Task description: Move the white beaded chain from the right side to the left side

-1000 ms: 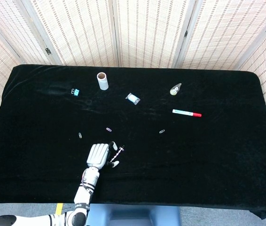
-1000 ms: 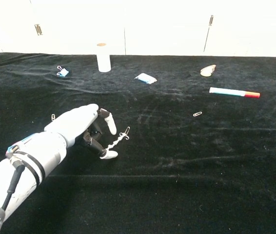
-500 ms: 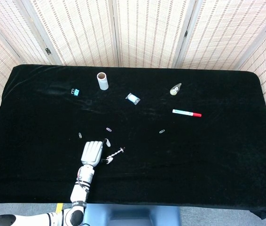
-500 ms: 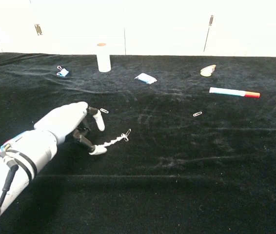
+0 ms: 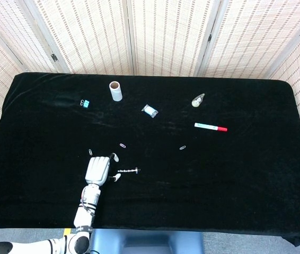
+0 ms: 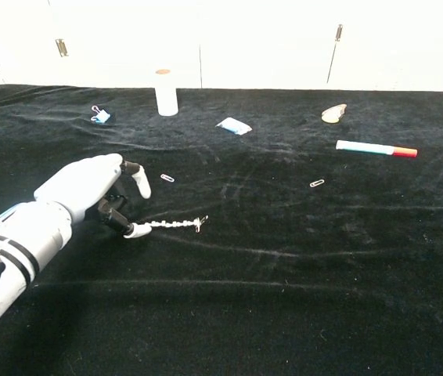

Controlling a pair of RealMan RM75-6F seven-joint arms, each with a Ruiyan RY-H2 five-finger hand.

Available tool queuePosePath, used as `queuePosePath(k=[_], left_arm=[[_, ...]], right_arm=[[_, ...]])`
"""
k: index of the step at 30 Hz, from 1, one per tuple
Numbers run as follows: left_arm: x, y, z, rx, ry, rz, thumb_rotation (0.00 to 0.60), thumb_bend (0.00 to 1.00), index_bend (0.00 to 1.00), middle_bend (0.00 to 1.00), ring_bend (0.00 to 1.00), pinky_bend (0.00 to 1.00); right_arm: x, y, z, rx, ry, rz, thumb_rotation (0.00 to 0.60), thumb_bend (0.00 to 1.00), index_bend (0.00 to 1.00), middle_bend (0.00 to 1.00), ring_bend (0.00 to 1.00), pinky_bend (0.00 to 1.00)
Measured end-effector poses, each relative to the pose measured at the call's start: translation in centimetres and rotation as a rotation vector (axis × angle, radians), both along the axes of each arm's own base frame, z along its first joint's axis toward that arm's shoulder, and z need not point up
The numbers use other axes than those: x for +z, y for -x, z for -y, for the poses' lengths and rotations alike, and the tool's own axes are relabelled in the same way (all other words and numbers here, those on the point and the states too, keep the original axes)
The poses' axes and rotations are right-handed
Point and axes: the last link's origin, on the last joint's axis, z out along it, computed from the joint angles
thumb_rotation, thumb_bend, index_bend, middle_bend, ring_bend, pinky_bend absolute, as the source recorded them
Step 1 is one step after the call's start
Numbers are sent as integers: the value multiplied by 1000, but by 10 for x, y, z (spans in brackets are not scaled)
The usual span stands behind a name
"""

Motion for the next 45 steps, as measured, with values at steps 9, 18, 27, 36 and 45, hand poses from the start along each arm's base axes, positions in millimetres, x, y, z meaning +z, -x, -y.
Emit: queuePosePath(k=[9,18,27,36,45], left_arm=[[6,-7,8,19,103,61,600,396,460,967,1000,1000],[-5,-18,8,19,152,16,600,395,462,967,1000,1000],[-7,-27,2,16,131,-16,600,394,467,967,1000,1000],[-11,-24,-3,33,141,-38,600,396,477,968,1000,1000],[-11,-19,-8,51,140,-55,600,405,507,967,1000,1000]], right_arm=[[16,-5,-18,56,0,44,600,341,58,0,0,0],[24,-3,-25,68,18,63,600,340,58,0,0,0],[21,-2,-22,64,-10,70,600,340,58,0,0,0],[21,-1,-20,62,0,71,600,341,58,0,0,0],[21,0,-17,56,-1,71,600,341,58,0,0,0]])
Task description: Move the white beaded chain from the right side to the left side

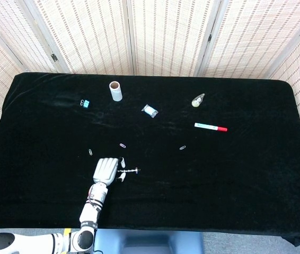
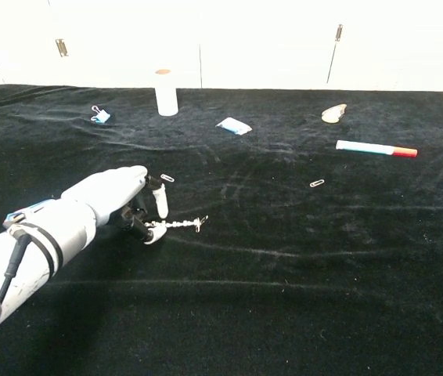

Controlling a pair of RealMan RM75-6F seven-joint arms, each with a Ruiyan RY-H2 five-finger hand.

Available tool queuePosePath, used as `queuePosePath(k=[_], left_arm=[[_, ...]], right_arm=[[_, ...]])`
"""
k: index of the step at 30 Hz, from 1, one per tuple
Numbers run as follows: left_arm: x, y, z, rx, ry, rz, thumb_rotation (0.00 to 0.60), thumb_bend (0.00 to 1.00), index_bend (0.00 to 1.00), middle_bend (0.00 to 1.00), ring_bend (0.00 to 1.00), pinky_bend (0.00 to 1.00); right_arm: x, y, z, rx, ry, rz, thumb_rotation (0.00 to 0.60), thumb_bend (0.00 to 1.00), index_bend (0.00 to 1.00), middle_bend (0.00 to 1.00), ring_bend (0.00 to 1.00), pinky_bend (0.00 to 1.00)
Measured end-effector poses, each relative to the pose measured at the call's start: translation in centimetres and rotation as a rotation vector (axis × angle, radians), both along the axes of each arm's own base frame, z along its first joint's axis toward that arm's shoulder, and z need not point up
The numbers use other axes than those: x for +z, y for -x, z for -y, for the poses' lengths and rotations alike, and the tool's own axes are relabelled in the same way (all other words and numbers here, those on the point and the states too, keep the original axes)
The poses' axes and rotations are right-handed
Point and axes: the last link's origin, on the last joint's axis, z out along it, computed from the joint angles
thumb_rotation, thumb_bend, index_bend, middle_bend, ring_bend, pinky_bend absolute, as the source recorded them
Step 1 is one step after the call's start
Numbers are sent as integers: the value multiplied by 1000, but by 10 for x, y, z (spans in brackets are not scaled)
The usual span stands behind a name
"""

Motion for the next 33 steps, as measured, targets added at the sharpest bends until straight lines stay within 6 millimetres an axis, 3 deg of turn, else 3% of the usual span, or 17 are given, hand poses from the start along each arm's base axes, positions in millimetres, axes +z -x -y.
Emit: queuePosePath(k=[16,33], left_arm=[[0,7,-2,22,16,-10,600,466,570,967,1000,1000],[13,9,-2,13,-28,25,600,580,726,985,1000,1000]], right_arm=[[0,1,3,-7,4,0,600,341,58,0,0,0],[-2,1,5,-9,6,-1,600,341,58,0,0,0]])
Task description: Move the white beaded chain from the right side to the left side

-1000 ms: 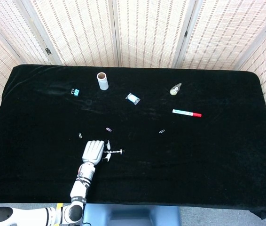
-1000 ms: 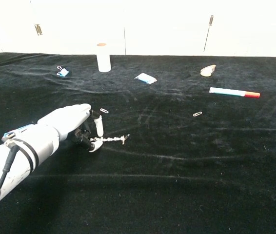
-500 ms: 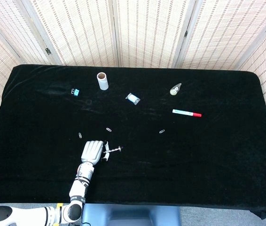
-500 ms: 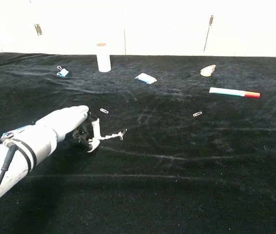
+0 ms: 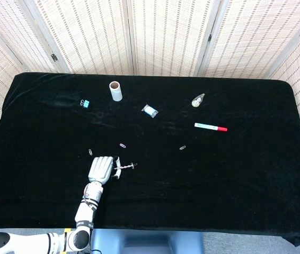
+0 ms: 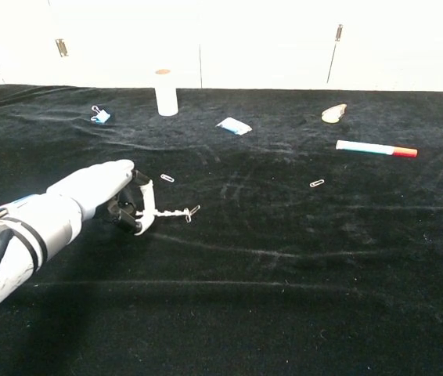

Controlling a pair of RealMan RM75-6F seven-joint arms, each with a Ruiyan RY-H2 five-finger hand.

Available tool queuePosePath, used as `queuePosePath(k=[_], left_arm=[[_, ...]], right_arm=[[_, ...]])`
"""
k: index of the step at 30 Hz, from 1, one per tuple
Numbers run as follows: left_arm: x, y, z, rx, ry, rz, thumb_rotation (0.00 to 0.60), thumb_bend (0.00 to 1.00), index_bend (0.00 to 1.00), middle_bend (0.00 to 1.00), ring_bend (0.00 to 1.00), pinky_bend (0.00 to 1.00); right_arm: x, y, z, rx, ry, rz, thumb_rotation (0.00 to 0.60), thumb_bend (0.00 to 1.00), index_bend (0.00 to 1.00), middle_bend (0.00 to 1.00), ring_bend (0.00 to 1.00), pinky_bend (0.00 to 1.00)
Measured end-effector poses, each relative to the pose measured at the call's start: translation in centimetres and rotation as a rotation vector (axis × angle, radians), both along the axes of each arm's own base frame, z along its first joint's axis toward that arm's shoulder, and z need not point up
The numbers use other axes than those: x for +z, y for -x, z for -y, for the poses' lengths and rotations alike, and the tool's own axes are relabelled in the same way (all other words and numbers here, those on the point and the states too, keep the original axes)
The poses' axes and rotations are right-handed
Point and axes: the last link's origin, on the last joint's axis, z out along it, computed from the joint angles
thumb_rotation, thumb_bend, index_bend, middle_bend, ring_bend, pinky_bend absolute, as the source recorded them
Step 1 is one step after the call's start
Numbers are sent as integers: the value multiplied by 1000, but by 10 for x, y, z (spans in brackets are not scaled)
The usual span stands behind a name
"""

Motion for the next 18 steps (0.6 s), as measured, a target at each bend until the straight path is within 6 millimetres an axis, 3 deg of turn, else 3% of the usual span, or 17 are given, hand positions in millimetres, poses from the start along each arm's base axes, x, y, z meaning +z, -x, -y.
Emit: queuePosePath(k=[18], left_arm=[[4,5,1,-1,-10,40,600,686,792,1000,1000,1000]], right_arm=[[0,2,1,-6,-3,4,600,340,58,0,0,0]])
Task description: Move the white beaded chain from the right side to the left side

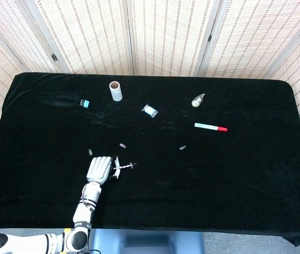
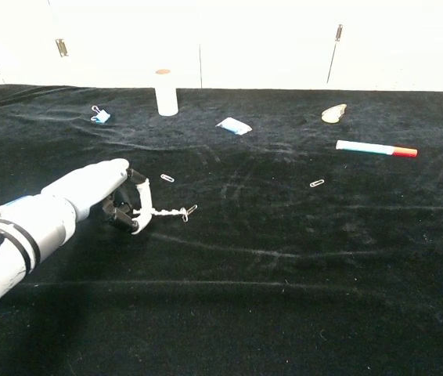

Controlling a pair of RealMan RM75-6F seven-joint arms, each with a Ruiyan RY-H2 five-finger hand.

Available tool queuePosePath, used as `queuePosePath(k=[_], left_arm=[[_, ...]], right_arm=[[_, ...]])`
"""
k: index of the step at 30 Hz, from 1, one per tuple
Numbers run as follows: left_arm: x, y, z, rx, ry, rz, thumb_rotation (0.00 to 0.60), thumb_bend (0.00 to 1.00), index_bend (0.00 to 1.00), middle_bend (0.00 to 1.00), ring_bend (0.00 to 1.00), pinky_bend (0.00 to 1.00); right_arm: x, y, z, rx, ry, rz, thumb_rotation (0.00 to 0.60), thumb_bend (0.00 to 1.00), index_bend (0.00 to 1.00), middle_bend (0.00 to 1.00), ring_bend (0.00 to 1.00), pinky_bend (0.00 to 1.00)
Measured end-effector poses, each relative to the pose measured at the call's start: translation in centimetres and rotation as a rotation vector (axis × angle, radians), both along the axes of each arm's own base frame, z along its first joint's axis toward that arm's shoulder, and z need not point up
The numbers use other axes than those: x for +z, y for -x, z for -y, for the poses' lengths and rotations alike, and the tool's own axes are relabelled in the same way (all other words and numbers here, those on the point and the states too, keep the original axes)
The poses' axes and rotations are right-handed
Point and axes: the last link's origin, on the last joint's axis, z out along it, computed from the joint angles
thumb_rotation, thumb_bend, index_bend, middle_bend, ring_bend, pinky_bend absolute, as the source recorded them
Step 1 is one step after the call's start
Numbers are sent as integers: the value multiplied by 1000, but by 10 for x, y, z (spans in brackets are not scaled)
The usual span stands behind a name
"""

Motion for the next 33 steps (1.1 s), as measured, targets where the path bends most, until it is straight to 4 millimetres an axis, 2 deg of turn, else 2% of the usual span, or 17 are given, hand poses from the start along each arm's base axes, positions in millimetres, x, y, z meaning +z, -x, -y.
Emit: queuePosePath(k=[20,33], left_arm=[[53,24,-12,39,-132,86,600,698,797,1000,1000,1000],[78,64,-32,125,-188,118,600,700,798,1000,1000,1000]], right_arm=[[-3,0,3,-5,-8,-6,600,341,58,0,0,0],[-10,-5,5,-10,-11,-16,600,341,58,0,0,0]])
